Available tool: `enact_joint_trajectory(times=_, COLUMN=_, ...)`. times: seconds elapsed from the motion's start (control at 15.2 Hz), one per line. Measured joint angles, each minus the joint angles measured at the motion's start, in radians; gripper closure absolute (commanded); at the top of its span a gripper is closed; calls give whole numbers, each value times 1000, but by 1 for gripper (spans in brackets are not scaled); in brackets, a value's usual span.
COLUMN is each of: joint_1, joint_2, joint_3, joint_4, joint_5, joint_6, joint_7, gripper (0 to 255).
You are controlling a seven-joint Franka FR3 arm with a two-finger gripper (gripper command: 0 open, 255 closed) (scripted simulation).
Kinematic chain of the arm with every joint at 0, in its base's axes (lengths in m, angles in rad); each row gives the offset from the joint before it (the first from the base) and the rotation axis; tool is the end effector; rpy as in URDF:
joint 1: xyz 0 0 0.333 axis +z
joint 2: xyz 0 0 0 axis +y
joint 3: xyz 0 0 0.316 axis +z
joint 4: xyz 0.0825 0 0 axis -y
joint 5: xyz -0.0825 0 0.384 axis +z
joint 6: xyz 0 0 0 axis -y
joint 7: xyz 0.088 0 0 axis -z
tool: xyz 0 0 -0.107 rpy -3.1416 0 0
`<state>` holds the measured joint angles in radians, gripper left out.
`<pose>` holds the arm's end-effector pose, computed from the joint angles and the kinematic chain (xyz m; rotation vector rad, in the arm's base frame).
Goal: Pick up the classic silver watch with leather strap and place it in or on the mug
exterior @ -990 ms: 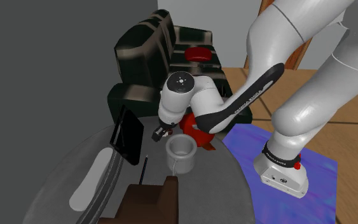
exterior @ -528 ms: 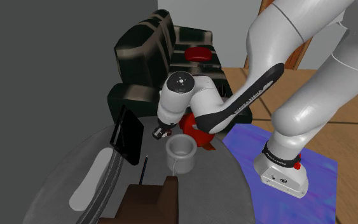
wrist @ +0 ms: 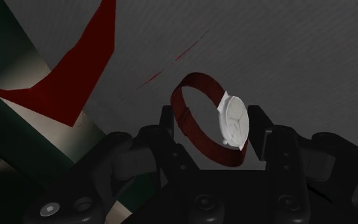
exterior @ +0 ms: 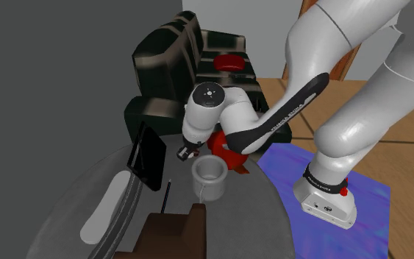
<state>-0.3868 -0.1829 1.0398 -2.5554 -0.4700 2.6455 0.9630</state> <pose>0.3633 0.2855 0.3158 2.9003 0.1389 0.5909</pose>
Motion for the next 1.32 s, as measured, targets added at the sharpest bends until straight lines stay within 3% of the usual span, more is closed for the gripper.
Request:
enact_joint_trajectory(times=0.33, joint_1=91, joint_2=-69, joint_3=-85, joint_4=4, joint_5=133, joint_6=-47, joint_7=-116, gripper=255)
enact_joint_trajectory(times=0.66, joint_1=160, joint_2=-125, joint_3=-153, joint_4=21, joint_5=224, joint_6=-103, joint_7=-201, gripper=255)
enact_joint_trajectory(times=1.32, joint_1=255, joint_2=-222, joint_3=-255, joint_4=79, joint_5=339, joint_6=-238, joint_7=-323, gripper=255)
